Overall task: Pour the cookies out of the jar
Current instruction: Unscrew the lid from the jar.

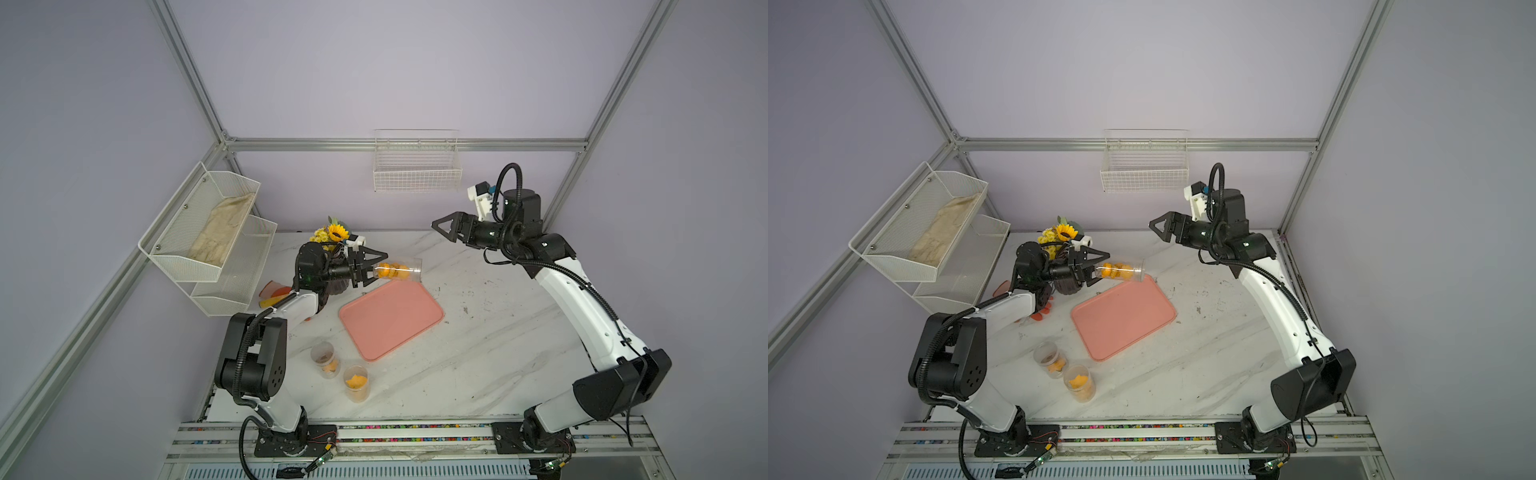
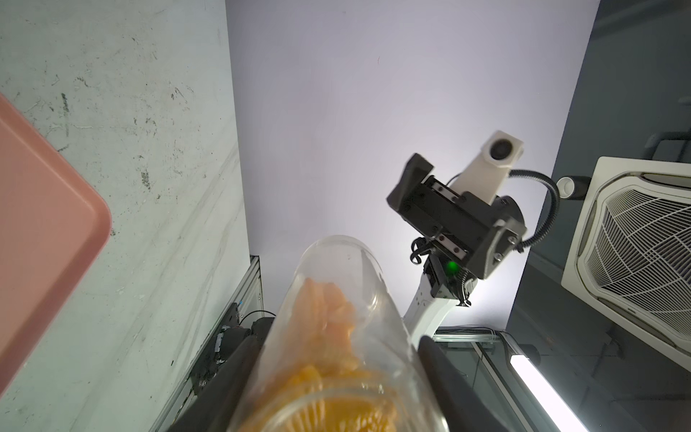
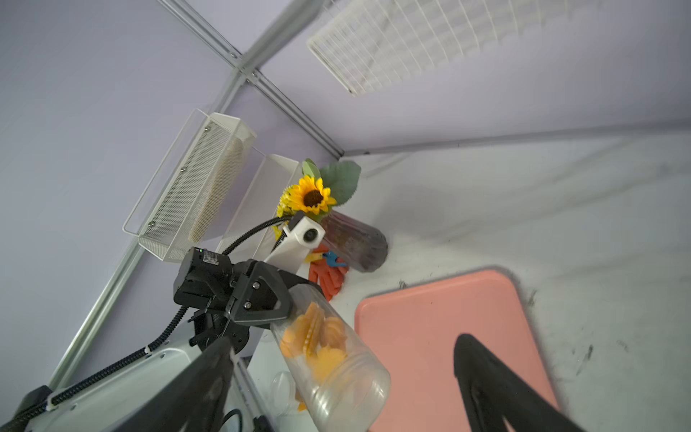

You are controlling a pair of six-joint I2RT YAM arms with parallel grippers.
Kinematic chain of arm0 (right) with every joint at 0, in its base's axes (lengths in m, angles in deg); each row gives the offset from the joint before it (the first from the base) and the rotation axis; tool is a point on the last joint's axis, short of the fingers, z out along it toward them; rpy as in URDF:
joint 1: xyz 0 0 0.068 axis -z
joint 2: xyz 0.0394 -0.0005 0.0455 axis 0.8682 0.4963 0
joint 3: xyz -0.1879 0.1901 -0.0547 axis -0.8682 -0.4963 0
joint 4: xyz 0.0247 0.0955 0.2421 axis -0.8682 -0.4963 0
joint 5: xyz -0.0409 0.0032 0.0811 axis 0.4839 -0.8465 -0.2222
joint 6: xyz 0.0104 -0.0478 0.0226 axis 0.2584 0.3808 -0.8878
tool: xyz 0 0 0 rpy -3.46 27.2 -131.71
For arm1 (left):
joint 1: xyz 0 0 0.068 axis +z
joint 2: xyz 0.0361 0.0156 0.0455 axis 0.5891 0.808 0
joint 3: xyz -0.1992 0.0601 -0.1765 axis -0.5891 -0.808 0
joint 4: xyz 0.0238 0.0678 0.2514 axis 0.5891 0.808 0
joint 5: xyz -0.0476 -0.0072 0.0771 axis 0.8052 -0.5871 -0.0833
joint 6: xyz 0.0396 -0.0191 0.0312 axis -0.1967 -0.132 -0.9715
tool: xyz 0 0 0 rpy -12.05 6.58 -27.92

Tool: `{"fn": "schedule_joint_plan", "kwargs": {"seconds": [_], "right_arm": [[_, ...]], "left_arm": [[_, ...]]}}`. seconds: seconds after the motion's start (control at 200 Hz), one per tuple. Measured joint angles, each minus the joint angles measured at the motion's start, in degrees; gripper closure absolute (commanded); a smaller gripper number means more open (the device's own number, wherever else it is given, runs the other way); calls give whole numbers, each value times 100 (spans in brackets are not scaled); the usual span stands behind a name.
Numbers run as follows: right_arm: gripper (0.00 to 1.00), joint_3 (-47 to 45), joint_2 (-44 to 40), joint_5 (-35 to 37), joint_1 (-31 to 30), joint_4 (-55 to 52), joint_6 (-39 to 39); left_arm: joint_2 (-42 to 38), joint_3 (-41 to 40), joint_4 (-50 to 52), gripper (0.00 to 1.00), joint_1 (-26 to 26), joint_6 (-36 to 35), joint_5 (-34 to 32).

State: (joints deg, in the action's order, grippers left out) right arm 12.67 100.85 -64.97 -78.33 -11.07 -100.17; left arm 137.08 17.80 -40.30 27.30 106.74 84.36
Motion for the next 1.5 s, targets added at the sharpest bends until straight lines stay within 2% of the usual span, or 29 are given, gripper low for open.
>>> {"fn": "schedule_joint_plan", "kwargs": {"seconds": [0.11,0.255,0.38,0.68,0.965,1.085,1.31,1.5], "right_arm": [[3,-992,-2,-721,249,518,-1137],[3,-2247,-111,-1307,291,2142,-2872],[3,-2640,-199,-1491,188,2979,-3630],[3,-2726,-328,-1591,-420,3904,-4135],[5,-2763,-267,-1611,-564,4124,-4245],[8,-2830,-267,-1641,-588,4168,-4240],[23,-3062,-262,-1711,-597,4640,-4454],[29,-3287,-245,-1777,-597,5139,-4706]], "left_arm": [[-37,0,0,44,0,2,-11],[-131,0,0,44,0,2,-31],[-168,0,-17,43,0,7,-39],[-168,0,-61,43,0,63,-44],[-192,0,-101,44,4,98,-70],[-195,0,-105,44,0,107,-74],[-195,0,-116,44,0,116,-90],[-205,0,-144,44,0,129,-90]]}}
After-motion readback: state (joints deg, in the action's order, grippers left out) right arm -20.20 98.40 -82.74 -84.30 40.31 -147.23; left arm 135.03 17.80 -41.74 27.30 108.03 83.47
